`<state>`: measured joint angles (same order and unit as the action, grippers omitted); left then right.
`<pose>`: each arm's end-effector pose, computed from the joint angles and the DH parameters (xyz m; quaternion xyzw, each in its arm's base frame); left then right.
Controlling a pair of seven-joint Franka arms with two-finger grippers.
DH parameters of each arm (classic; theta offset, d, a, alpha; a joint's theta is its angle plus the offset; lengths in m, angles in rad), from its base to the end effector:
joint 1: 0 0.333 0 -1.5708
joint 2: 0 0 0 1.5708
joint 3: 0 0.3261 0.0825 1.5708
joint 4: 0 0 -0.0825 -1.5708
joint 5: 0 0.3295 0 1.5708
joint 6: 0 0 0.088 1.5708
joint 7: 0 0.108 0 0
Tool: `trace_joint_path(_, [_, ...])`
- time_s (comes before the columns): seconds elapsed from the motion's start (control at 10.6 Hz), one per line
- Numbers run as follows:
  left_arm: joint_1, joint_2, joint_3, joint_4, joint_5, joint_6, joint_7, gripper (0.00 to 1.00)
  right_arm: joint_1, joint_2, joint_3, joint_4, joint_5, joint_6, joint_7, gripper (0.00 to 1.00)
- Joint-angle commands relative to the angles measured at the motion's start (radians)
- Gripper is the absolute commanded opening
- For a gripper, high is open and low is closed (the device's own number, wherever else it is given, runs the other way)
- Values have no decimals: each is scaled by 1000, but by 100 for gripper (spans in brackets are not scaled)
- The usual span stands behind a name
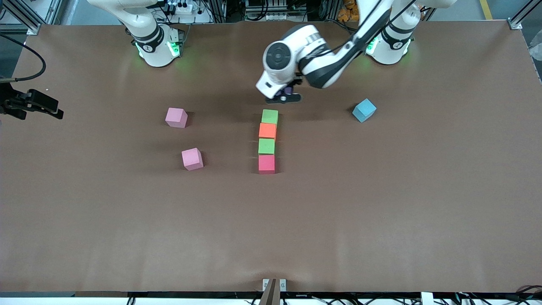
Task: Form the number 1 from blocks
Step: 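Place the purple cube beside the first green cube and open the left gripper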
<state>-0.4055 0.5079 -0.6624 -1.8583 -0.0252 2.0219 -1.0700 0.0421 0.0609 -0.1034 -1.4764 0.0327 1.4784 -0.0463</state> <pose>0.3025 -0.4834 0.3235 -0.9790 -0.0204 0.2014 0.0253 0.5095 -0.0255 0.6342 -0.9995 0.0065 0.0285 0.0147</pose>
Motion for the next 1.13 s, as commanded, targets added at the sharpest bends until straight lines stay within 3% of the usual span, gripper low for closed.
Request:
trace_joint_path(0.0, [-68, 116, 29, 90, 27, 9, -47, 0, -18, 10, 17, 25, -19, -20, -7, 100])
trace_joint_path(1.04, [-110, 230, 84, 122, 142, 81, -39, 0, -13, 14, 19, 28, -20, -18, -4, 100])
